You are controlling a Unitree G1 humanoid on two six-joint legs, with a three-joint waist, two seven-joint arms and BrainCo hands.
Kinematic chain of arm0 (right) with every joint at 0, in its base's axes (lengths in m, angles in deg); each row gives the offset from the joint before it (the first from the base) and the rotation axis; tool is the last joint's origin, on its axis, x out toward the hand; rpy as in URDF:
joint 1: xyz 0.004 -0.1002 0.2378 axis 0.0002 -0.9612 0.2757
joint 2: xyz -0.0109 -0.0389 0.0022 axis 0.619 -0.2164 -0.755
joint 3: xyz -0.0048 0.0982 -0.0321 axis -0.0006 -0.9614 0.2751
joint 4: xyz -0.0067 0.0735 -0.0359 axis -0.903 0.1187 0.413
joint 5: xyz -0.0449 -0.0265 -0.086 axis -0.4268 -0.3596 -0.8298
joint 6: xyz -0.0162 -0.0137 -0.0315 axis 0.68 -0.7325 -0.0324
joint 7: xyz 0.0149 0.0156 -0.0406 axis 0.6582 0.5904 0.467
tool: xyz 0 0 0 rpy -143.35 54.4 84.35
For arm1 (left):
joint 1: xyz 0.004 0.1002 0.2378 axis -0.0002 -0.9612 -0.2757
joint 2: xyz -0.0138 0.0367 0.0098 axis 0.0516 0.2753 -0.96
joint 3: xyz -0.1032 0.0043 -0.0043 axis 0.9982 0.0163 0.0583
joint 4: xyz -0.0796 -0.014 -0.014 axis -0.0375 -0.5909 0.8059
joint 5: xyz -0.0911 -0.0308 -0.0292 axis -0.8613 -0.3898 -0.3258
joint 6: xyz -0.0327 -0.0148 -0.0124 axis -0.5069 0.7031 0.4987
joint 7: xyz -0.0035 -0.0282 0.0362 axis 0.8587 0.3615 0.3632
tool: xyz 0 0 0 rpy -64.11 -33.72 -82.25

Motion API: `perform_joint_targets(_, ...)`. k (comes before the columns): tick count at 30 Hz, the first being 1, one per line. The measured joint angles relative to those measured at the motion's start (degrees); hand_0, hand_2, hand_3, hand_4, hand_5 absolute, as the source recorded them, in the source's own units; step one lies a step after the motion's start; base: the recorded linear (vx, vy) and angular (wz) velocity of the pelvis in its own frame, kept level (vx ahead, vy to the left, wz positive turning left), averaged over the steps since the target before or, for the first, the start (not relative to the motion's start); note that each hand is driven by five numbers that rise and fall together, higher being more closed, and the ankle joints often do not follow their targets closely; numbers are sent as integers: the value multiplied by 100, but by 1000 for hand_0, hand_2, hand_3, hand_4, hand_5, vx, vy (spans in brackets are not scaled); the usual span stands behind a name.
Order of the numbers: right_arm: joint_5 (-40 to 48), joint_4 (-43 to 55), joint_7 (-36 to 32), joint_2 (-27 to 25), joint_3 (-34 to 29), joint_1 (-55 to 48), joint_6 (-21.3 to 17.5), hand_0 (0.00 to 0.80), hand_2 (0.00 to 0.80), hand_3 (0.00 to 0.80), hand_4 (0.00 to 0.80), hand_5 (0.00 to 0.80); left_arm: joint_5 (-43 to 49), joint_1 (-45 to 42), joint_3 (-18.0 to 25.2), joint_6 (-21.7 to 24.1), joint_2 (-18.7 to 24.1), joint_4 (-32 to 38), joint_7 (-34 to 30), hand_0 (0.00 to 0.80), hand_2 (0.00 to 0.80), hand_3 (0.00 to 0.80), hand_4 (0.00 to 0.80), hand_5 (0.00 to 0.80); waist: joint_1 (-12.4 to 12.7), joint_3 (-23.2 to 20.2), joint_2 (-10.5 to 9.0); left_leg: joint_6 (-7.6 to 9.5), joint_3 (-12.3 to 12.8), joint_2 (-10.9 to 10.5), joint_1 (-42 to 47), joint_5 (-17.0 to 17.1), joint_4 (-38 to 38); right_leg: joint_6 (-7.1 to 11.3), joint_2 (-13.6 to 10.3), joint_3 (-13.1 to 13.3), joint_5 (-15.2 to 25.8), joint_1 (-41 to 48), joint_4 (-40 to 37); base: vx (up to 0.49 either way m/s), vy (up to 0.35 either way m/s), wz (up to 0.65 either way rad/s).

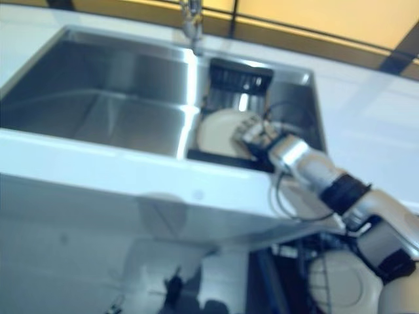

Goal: Take plates into dishwasher

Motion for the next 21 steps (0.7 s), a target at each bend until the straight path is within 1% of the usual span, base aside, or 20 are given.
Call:
perform_joint_targets(4, -224, 27, 90, 0, 37, 0, -49, 0, 0, 0, 0, 0, -10, 0, 9, -4, 2, 22, 0, 0, 0, 0, 0, 0, -2, 1, 1, 0, 0, -2, 0, 2, -1, 0, -3, -1, 0, 0, 0, 2, 10, 0)
perform_joint_targets(5, -240, 39, 95, 0, 38, 0, -55, 82, 82, 82, 82, 82, -11, 0, 14, -4, 2, 23, 0, 0, 0, 0, 0, 0, -2, 2, 2, 0, 0, -2, 0, 1, -3, 0, -3, -1, 0, -1, 0, -3, 43, 0)
perform_joint_targets(6, -342, 42, 88, 0, 40, -1, -75, 97, 97, 97, 97, 97, -22, 0, 14, -4, 1, 30, 0, 0, 0, 0, 0, 0, -3, 8, 5, 0, 0, -3, 0, 1, -4, 0, -3, -1, 0, -3, 0, -7, 47, 0)
perform_joint_targets(8, -407, 67, 82, 1, 41, -5, -86, 173, 173, 173, 173, 173, -75, 0, 14, -4, 0, 58, 0, 0, 0, 0, 0, 0, -10, 46, 15, 0, 1, -2, -3, 2, -4, 0, -2, -1, 0, -6, 0, 0, 0, 0)
perform_joint_targets(9, -469, 70, 105, 1, 37, -15, -81, 191, 191, 191, 191, 191, -75, -2, 14, -4, -2, 79, 0, 0, 0, 0, 0, 0, -8, 58, 18, 0, 1, -1, -8, 2, -3, 0, -2, -1, 0, -10, 0, 0, 0, 0)
perform_joint_targets(10, -570, 103, 137, 1, 27, -13, -76, 314, 314, 314, 314, 314, -76, -2, 13, -3, -8, 109, 0, 0, 0, 0, 0, 0, -2, 68, 25, 0, 1, -1, -12, 2, -3, 0, -2, -1, 0, -14, 0, 0, 0, 0)
perform_joint_targets(12, -641, 151, 121, 2, 21, -20, -42, 511, 511, 511, 511, 511, -82, -3, 10, -2, -8, 114, 0, 0, 0, 0, 0, 0, -14, 82, 39, 0, 1, -4, -17, 2, -4, 2, -4, -1, -1, -20, 0, 0, 0, 0)
perform_joint_targets(13, -644, 152, 134, 2, 18, -20, -17, 775, 775, 775, 775, 775, -90, -3, 5, -2, -11, 126, -1, 0, 0, 0, 0, 0, -22, 98, 55, 0, 3, -3, -17, 2, -3, 2, -3, -1, -1, -20, 0, 0, 0, 0)
perform_joint_targets(14, -662, 142, 172, 1, 13, -26, 14, 800, 800, 800, 800, 800, -137, -3, 1, 0, -13, 146, -3, 0, 0, 0, 0, 0, -29, 111, 72, 0, 4, 1, -17, 2, 1, 1, -1, -1, 0, -20, 0, 0, 0, 0)
perform_joint_targets(21, -1260, 53, 524, 1, -12, -85, 87, 800, 800, 800, 800, 800, -184, -4, -22, 8, -14, 150, -7, 0, 0, 0, 0, 0, -22, 145, 127, -11, 0, 14, -23, 10, 9, 3, 9, 0, -2, -21, -1, -9, -1, 0)
